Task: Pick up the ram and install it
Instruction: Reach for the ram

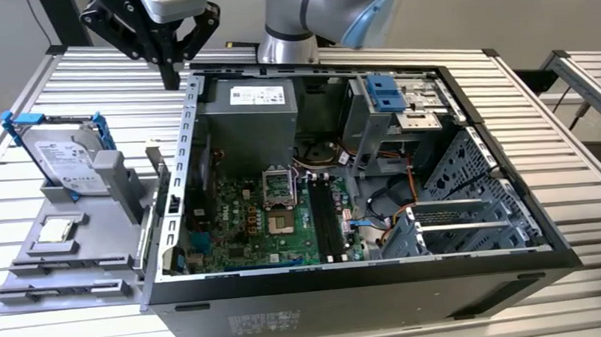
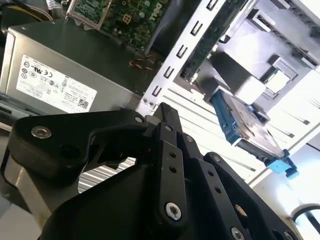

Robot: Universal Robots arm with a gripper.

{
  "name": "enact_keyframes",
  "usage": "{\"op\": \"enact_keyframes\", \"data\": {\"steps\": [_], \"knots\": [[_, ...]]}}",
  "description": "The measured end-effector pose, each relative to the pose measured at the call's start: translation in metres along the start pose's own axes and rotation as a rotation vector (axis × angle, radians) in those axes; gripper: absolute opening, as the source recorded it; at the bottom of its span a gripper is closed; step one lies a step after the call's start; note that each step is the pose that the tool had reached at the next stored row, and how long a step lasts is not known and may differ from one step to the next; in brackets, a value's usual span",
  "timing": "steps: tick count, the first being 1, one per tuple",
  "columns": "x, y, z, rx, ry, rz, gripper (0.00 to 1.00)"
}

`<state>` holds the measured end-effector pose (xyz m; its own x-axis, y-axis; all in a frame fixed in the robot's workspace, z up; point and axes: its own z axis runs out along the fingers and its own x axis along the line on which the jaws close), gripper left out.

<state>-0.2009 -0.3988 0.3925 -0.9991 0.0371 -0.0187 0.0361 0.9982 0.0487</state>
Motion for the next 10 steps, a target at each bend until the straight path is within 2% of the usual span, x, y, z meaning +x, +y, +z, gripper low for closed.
{"op": "enact_keyframes", "data": {"steps": [10], "knots": [[0.0326, -0.0012, -0.0006, -0.0001, 0.0002, -0.006, 0.0]]}}
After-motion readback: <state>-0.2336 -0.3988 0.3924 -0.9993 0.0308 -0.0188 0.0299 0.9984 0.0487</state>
